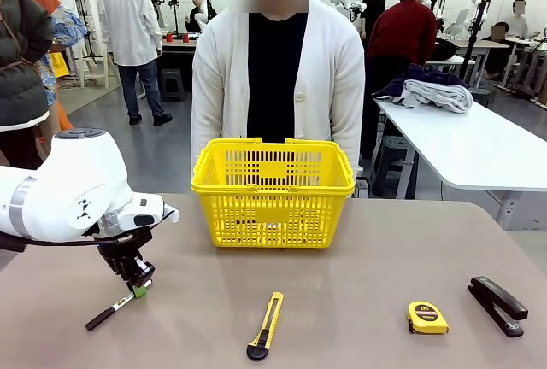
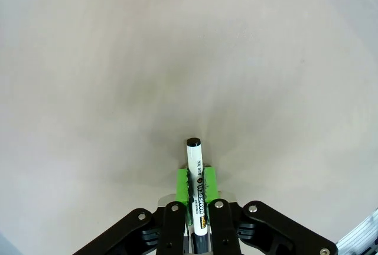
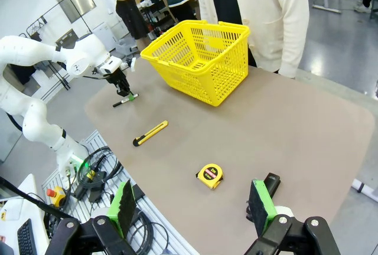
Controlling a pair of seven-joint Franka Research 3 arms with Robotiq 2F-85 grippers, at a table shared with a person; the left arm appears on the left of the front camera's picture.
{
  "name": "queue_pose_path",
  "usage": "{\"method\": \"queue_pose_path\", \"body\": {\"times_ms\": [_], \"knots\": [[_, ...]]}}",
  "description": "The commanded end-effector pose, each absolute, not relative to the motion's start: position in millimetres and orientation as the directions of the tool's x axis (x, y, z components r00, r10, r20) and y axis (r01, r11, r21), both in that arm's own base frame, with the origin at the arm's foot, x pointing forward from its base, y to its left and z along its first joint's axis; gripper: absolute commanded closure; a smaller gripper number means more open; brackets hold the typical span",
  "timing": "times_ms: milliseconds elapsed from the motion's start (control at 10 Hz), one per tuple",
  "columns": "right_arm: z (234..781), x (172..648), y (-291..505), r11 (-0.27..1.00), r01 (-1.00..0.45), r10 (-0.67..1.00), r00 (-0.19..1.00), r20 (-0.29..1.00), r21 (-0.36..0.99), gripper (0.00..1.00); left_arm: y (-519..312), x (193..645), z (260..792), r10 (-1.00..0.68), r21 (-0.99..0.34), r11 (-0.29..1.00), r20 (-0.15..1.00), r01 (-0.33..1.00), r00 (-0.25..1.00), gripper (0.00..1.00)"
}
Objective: Place the items the person wants into the basket.
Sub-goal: Pick up the item the person points to and place it in the Market Basket.
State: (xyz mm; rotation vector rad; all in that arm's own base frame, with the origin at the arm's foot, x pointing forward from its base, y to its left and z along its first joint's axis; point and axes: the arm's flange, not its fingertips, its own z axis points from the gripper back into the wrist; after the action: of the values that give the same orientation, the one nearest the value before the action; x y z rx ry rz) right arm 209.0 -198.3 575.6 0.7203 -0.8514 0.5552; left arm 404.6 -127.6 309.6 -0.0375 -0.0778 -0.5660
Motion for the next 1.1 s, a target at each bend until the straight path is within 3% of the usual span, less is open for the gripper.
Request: {"method": "queue_pose_path", "body": {"times_ms": [0, 200, 600, 1000], "knots": [[576.5, 210.7, -197.8, 0.624, -0.705, 0.143, 0.526, 0.838, 0.336, 0.00, -106.0, 330.8, 302.2, -0.509, 0.005, 0.860, 0.052, 0.510, 0.859, 0.95], [576.5, 210.7, -197.8, 0.624, -0.705, 0.143, 0.526, 0.838, 0.336, 0.00, -106.6, 329.7, 365.1, -0.558, 0.082, 0.829, 0.082, 0.553, 0.826, 0.95], [576.5, 210.7, -197.8, 0.624, -0.705, 0.143, 0.526, 0.838, 0.336, 0.00, -99.6, 317.5, 485.2, -0.631, 0.053, 0.775, 0.132, 0.630, 0.765, 0.95], [576.5, 210.7, -197.8, 0.624, -0.705, 0.143, 0.526, 0.838, 0.336, 0.00, -99.1, 304.1, 535.7, -0.647, 0.063, 0.761, 0.146, 0.645, 0.749, 0.95]]}}
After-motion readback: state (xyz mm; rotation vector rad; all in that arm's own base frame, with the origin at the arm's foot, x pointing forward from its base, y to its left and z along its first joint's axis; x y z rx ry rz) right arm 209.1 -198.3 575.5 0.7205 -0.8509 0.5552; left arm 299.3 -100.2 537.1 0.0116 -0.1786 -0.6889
